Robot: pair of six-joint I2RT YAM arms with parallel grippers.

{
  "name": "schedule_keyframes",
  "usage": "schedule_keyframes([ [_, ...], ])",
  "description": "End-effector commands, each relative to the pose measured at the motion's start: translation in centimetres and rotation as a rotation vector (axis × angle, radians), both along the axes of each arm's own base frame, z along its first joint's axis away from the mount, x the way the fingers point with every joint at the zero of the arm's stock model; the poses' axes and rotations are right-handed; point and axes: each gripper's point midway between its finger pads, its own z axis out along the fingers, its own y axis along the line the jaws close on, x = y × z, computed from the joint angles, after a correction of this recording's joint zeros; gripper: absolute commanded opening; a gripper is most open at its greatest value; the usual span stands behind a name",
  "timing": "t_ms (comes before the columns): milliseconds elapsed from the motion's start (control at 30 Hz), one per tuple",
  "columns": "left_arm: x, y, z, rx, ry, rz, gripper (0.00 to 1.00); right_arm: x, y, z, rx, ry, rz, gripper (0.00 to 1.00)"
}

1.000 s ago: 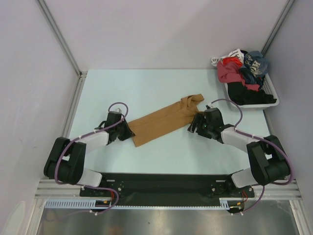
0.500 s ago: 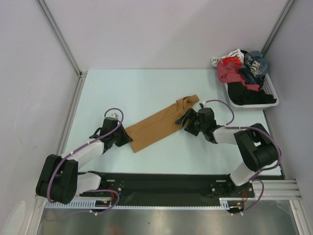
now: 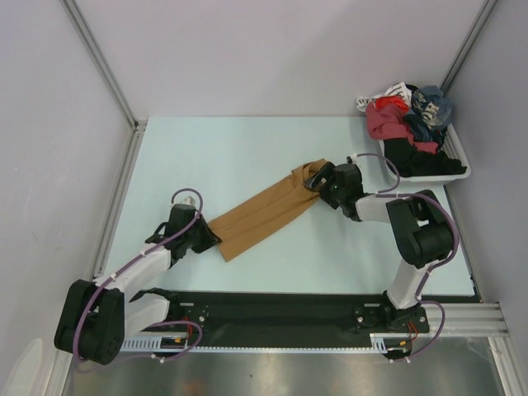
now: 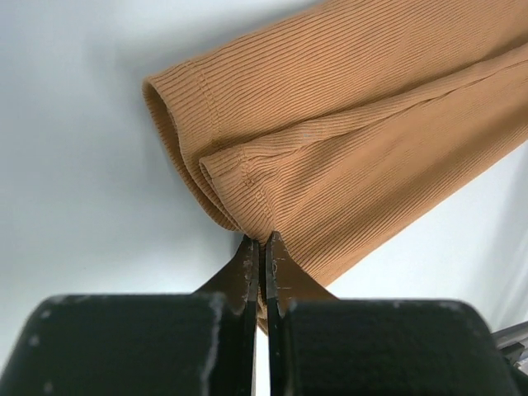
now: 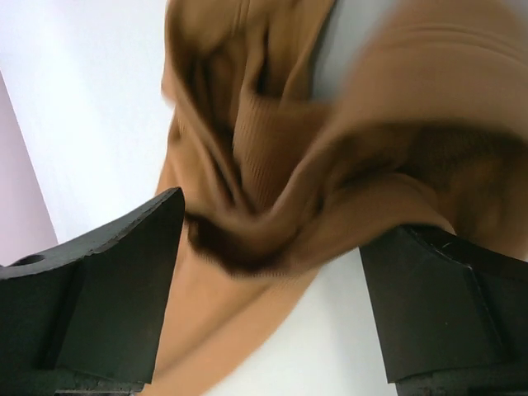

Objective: Fold and stack the tank tops
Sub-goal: Fold the tank top

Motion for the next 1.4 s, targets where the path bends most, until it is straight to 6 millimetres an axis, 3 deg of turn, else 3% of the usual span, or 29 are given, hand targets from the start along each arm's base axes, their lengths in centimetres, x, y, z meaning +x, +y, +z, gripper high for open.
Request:
schedule_keyframes([
  [0,-0.9,0.1,-0.8,-0.002,0.023,-0.002,0.0,2.2,-4.2,-2.5,-0.132,0.05,-0.096,0.88],
  [200,-1.9,-0.1,-1.8,-0.015,0.042,-0.019,0.0,6.9,-6.8,-1.5,-0.151,0.019,-0.126,0.88],
  [267,-2.3,-0.6,-2.0,-0.025,0.045,-0.036,0.0,7.8,-6.2,-1.2,-0.134,0.007,-0.08,0.88],
  [300,-2.5,-0.8,-2.1,-0.025,0.048,-0.04,0.0,9.2,-6.0,0.1,-0.12,-0.021,-0.076,0.86],
  [367,-2.7,-1.3,-2.1,-0.028,0.05,-0.044,0.0,9.8,-5.7,-0.2,-0.107,-0.012,-0.057,0.84],
  [400,-3.0,-1.5,-2.2,-0.032,0.056,-0.045,0.0,10.4,-5.7,0.4,-0.099,-0.027,-0.055,0.77],
  [500,-3.6,-1.7,-2.3,-0.047,0.05,-0.032,0.0,10.7,-5.4,0.4,-0.062,-0.03,-0.03,0.68],
  [567,-3.9,-1.5,-2.4,-0.045,0.049,-0.019,0.0,10.6,-5.5,0.6,-0.053,-0.037,-0.019,0.69],
  [700,-4.2,-1.0,-2.0,-0.036,0.026,-0.006,0.0,11.6,-4.5,1.5,-0.085,-0.07,0.09,0.83],
  [867,-4.2,-0.8,-2.1,-0.016,0.033,-0.016,0.0,12.2,-3.5,1.7,-0.128,-0.022,0.173,0.89],
  [900,-4.3,-0.9,-2.2,-0.016,0.037,-0.02,0.0,12.9,-2.7,2.9,-0.148,-0.048,0.188,0.91],
  [967,-4.2,-0.8,-2.4,-0.014,0.04,-0.019,0.01,12.0,-3.1,1.7,-0.247,0.035,0.204,0.91],
  [1000,-4.3,-0.9,-2.4,-0.014,0.04,-0.023,0.0,12.8,-1.7,3.0,-0.286,0.01,0.223,0.91],
  [1033,-4.2,-0.8,-2.5,-0.007,0.036,-0.02,0.0,12.1,-2.4,2.1,-0.365,0.072,0.208,0.91],
  [1100,-4.2,-0.6,-2.6,0.002,0.036,-0.021,0.0,11.8,-1.4,2.5,-0.508,0.072,0.246,0.91],
  [1200,-4.2,-0.6,-2.7,0.003,0.035,-0.026,0.0,12.0,-1.4,3.6,-0.708,0.052,0.252,0.91],
  [1333,-4.2,-0.8,-2.7,0.0,0.035,-0.034,0.0,11.4,1.1,5.0,-0.823,-0.019,0.32,0.85],
  [1367,-4.2,-0.9,-2.7,-0.002,0.034,-0.039,0.0,11.0,2.6,5.5,-0.84,-0.047,0.358,0.84],
])
